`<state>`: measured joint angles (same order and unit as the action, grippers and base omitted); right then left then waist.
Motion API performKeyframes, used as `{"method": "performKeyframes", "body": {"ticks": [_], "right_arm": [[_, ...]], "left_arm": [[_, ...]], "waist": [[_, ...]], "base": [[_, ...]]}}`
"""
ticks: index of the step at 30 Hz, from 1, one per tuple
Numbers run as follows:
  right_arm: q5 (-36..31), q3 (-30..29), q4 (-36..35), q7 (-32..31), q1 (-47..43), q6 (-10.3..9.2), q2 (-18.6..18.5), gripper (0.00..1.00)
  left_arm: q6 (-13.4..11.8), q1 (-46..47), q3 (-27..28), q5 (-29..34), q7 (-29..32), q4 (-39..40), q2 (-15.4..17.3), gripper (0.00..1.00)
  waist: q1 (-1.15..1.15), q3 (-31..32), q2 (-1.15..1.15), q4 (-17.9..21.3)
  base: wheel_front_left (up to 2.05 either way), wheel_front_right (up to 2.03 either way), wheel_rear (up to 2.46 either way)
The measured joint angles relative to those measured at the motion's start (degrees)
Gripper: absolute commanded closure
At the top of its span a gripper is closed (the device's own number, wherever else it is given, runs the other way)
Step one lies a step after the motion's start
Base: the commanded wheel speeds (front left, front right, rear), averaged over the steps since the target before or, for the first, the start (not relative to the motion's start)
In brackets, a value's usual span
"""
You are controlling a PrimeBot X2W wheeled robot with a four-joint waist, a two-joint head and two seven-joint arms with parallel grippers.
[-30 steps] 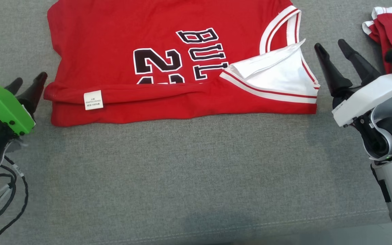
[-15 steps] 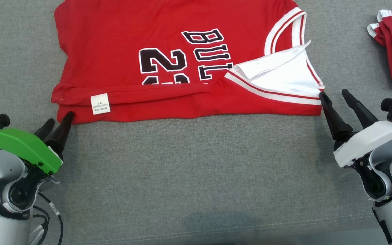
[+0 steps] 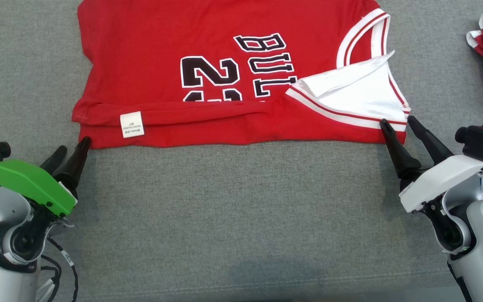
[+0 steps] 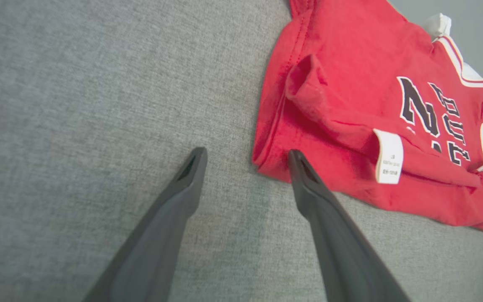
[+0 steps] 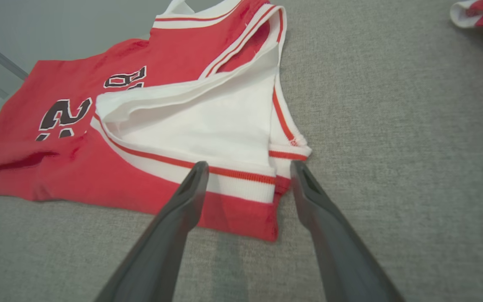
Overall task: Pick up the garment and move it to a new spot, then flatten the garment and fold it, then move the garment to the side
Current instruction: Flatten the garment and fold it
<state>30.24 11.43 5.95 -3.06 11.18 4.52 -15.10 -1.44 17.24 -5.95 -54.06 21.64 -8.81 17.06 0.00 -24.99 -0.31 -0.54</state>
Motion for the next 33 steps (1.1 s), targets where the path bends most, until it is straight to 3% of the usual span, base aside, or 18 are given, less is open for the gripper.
{"method": "performKeyframes", "body": {"ticks": [28, 29, 30, 31, 32, 33], "right_arm": [[0.49, 0.53, 0.51, 0.85, -1.76, -0.08, 2.02, 0.00], [0.49, 0.60, 0.66, 0.83, -1.65, -0.08, 2.02, 0.05], [0.49, 0.74, 0.85, 0.82, -1.50, -0.08, 2.02, 0.32], [0.49, 0.96, 0.99, 0.75, -1.24, -0.08, 2.00, 0.51], [0.49, 1.13, 1.05, 0.73, -1.04, -0.08, 2.01, 0.60], [0.53, 1.37, 1.08, 0.51, -0.90, -0.07, 2.03, 0.78]], "left_arm": [[0.69, 1.72, -1.51, -1.47, 2.01, -0.02, 0.18, 0.00], [0.94, 1.77, -1.63, -1.47, 2.02, -0.07, 0.18, 0.00], [0.96, 1.83, -1.72, -1.47, 2.08, -0.14, 0.16, 0.07], [1.01, 1.93, -1.85, -1.47, 2.29, -0.23, 0.16, 0.31], [1.12, 2.05, -2.00, -1.47, 2.40, -0.30, 0.15, 0.53], [1.32, 2.21, -2.15, -1.47, 2.52, -0.43, 0.11, 0.67]], "waist": [[0.00, -1.62, 0.00, 1.19], [0.00, -1.61, 0.00, 1.20], [0.00, -1.60, 0.00, 1.21], [0.00, -1.58, 0.00, 1.22], [0.00, -1.55, 0.00, 1.22], [0.00, -1.52, 0.00, 1.22]], "base": [[0.00, 0.00, 0.00], [0.00, 0.00, 0.00], [0.00, 0.00, 0.00], [0.00, 0.00, 0.00], [0.00, 0.00, 0.00], [0.00, 0.00, 0.00]]}}
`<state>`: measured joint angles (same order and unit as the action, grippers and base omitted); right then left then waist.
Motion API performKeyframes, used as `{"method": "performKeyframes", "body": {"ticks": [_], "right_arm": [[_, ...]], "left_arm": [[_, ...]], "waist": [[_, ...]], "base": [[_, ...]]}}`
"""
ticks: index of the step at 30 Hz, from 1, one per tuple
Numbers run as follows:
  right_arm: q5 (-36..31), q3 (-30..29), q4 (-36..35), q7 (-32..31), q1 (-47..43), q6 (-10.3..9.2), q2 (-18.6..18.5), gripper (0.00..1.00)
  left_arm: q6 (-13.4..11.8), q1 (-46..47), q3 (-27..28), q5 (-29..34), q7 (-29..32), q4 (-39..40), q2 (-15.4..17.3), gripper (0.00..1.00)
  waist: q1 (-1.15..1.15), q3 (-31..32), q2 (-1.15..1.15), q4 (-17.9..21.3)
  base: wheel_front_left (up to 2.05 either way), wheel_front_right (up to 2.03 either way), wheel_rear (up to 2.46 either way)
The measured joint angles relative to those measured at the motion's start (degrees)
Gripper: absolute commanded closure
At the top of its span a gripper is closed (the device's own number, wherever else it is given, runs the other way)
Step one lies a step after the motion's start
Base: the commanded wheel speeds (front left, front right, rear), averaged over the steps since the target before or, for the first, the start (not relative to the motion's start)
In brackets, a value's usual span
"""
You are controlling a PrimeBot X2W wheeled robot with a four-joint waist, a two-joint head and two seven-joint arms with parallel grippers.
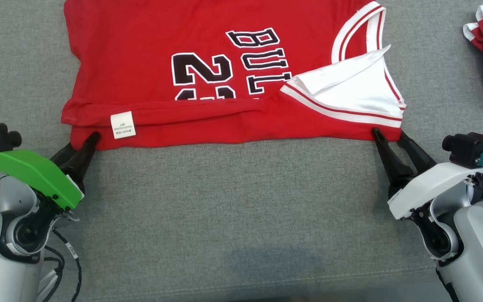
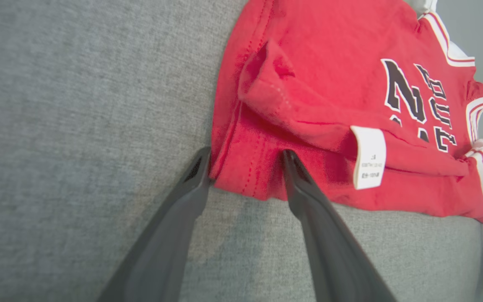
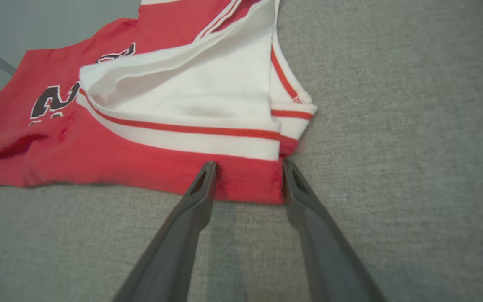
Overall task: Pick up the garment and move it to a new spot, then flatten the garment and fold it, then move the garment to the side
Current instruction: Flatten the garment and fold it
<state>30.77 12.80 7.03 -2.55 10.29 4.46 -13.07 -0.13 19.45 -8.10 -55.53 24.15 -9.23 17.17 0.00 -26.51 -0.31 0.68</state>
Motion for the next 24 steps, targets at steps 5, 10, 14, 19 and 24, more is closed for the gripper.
{"method": "performKeyframes", "body": {"ticks": [5, 10, 14, 19, 24], "right_arm": [[0.60, 0.88, 0.57, -1.04, 0.85, 0.34, 0.16, 1.00], [1.86, 0.98, 0.92, -1.98, 1.05, 0.76, 0.20, 1.00], [5.56, 0.40, 0.59, -5.27, 2.66, 1.43, -1.02, 1.00], [11.44, -0.18, 0.37, -12.39, 5.48, 1.59, -2.42, 1.00], [14.39, 0.23, 0.76, -20.84, 6.14, 1.59, -5.57, 1.00]], "left_arm": [[0.73, 0.57, -1.43, 0.12, 0.34, -1.14, -0.27, 1.00], [1.77, 0.58, -2.65, 0.32, 1.68, -1.32, -0.24, 1.00], [2.72, 1.32, -3.23, -0.33, 5.86, -0.89, 1.45, 1.00], [2.59, 4.96, -2.93, -2.13, 11.47, 0.24, 4.30, 1.00], [1.46, 7.14, -2.21, -5.11, 16.62, 0.87, 5.56, 1.00]], "waist": [[0.00, 0.30, 0.00, -0.03], [0.00, 1.37, 0.00, -0.14], [0.00, 2.81, 0.00, -0.36], [0.00, 4.55, 0.00, -0.63], [0.00, 6.06, 0.00, -0.78]], "base": [[0.00, 0.00, 0.00], [0.00, 0.00, 0.00], [0.00, 0.00, 0.00], [0.00, 0.00, 0.00], [0.00, 0.00, 0.00]]}}
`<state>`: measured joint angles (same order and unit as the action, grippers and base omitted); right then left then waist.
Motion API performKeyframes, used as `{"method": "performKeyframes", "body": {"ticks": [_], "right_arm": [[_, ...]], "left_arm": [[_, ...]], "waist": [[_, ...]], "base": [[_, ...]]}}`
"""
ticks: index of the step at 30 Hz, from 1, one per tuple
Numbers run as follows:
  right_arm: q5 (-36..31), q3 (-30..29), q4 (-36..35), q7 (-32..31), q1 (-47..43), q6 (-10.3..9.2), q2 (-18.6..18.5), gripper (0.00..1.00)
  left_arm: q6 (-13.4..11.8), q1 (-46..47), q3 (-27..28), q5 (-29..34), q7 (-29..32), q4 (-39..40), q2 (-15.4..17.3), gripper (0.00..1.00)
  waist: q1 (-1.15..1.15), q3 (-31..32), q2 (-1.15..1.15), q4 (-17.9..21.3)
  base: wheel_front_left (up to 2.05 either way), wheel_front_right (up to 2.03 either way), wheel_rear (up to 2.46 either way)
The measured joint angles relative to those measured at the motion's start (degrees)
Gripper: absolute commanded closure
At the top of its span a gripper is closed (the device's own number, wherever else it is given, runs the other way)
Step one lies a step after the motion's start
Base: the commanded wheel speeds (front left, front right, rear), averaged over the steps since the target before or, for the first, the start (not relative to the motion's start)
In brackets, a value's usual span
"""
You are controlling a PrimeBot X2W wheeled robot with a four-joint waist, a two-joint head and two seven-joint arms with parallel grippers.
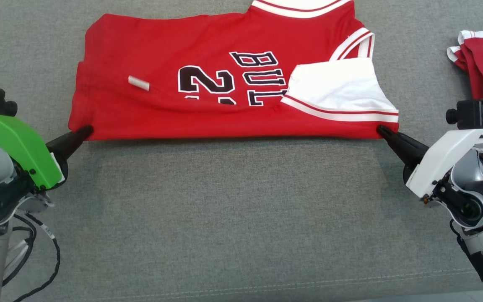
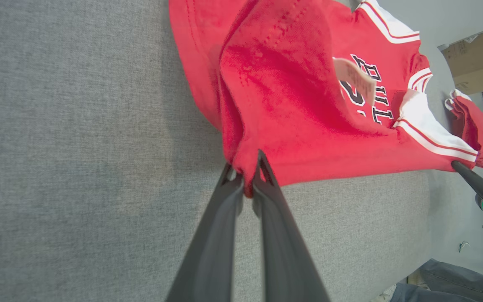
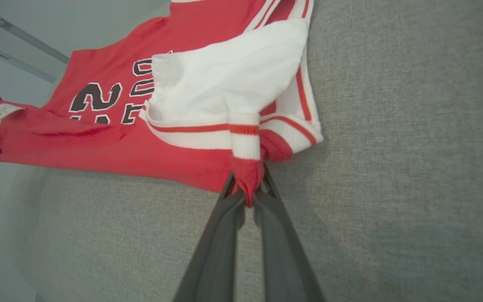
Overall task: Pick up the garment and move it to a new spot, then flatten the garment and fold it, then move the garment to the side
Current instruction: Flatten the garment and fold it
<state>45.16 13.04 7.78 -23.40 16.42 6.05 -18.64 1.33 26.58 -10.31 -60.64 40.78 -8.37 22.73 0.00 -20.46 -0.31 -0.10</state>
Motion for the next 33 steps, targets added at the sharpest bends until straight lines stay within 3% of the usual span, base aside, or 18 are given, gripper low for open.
{"method": "performKeyframes", "body": {"ticks": [8, 17, 33], "right_arm": [[2.77, 0.31, -2.46, -4.97, 2.10, 0.46, -1.04, 1.00], [4.30, -2.11, -5.87, -5.39, -2.84, 0.33, -1.67, 1.00], [5.89, -6.50, -11.62, -5.42, -22.10, -3.99, -4.32, 1.00]], "left_arm": [[-2.44, 0.63, 1.09, -2.59, 4.87, 1.66, 1.72, 1.00], [-3.38, -4.97, 4.59, -4.17, 3.37, 3.77, 1.40, 1.00], [-3.43, -24.19, 4.48, -4.64, -2.25, 9.31, -3.23, 1.00]], "waist": [[0.00, 1.39, 0.00, 0.78], [0.00, 2.87, 0.00, 1.38], [0.00, 3.76, 0.00, -1.43]], "base": [[0.00, 0.00, 0.00], [0.00, 0.00, 0.00], [0.00, 0.00, 0.00]]}}
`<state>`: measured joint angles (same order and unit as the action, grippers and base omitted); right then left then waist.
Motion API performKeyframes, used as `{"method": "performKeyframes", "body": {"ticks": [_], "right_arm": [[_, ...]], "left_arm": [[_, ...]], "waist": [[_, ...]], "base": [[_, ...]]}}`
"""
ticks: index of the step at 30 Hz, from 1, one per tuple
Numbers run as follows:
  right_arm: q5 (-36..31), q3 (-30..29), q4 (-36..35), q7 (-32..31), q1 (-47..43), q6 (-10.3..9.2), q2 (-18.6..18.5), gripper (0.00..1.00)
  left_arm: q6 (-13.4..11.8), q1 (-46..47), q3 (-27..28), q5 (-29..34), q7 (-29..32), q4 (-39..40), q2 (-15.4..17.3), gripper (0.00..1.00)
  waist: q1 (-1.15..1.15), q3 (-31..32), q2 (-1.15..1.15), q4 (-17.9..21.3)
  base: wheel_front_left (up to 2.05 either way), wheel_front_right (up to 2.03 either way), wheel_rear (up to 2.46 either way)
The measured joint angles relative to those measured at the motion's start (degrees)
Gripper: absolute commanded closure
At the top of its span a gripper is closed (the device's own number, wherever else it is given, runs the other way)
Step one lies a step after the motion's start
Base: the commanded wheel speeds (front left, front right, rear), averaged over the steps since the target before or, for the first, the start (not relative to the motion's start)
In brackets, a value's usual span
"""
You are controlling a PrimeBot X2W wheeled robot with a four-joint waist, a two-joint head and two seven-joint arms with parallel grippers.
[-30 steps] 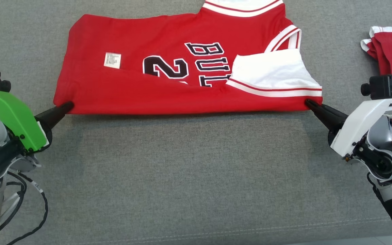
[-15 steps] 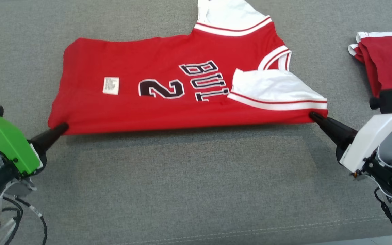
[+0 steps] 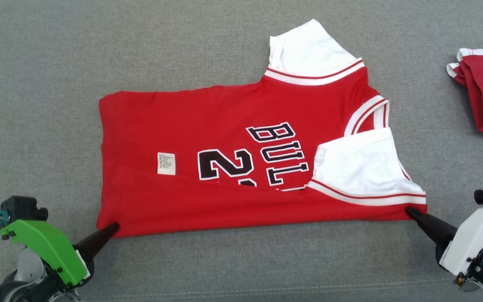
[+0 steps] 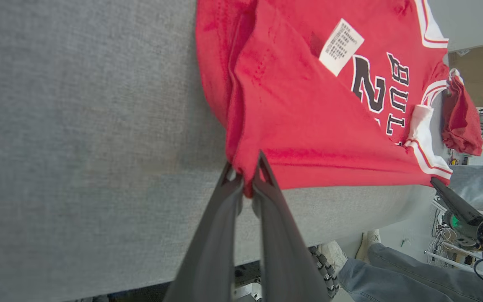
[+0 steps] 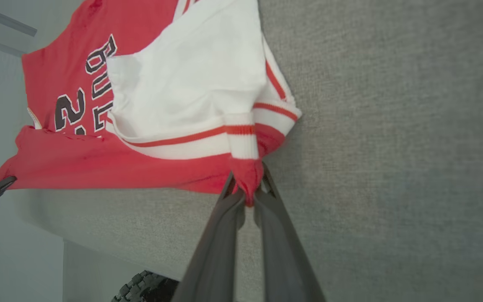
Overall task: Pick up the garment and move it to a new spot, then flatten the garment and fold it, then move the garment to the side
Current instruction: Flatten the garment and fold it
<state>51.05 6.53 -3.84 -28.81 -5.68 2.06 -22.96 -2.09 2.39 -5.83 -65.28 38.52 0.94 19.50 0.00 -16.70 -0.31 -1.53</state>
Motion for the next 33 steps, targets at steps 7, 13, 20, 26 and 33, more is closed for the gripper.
{"method": "performKeyframes", "body": {"ticks": [7, 13, 20, 26, 33], "right_arm": [[-1.48, 0.14, -1.80, 0.09, -3.26, -1.25, -0.40, 0.54], [-4.99, 0.69, -5.00, -0.58, -3.75, -1.64, -4.45, 0.00], [-8.81, -3.27, -11.40, 0.54, 9.26, -2.24, -7.69, 0.00], [-10.46, -1.05, -10.54, -1.25, 20.18, -2.77, -7.62, 0.00], [-14.33, 1.98, -4.68, -3.09, 34.32, -5.59, -5.68, 0.00]], "left_arm": [[0.05, -2.84, -0.31, 0.33, -2.21, -0.18, -0.74, 0.73], [0.86, -2.94, -1.20, 3.70, -2.90, 1.91, 1.42, 0.00], [3.88, 6.66, 1.75, 10.68, -6.14, 7.90, 8.68, 0.00], [5.11, 14.25, -0.11, 10.91, -4.97, 7.64, 8.88, 0.00], [5.19, 23.84, -3.85, 12.45, -4.30, 4.53, 6.54, 0.00]], "waist": [[0.00, -0.39, 0.00, -1.51], [0.00, -1.34, 0.00, -2.03], [0.00, -4.63, 0.00, -2.05], [0.00, -7.97, 0.00, -1.98], [0.00, -13.09, 0.00, -1.97]], "base": [[0.00, 0.00, 0.00], [0.00, 0.00, 0.00], [0.00, 0.00, 0.00], [0.00, 0.00, 0.00], [0.00, 0.00, 0.00]]}}
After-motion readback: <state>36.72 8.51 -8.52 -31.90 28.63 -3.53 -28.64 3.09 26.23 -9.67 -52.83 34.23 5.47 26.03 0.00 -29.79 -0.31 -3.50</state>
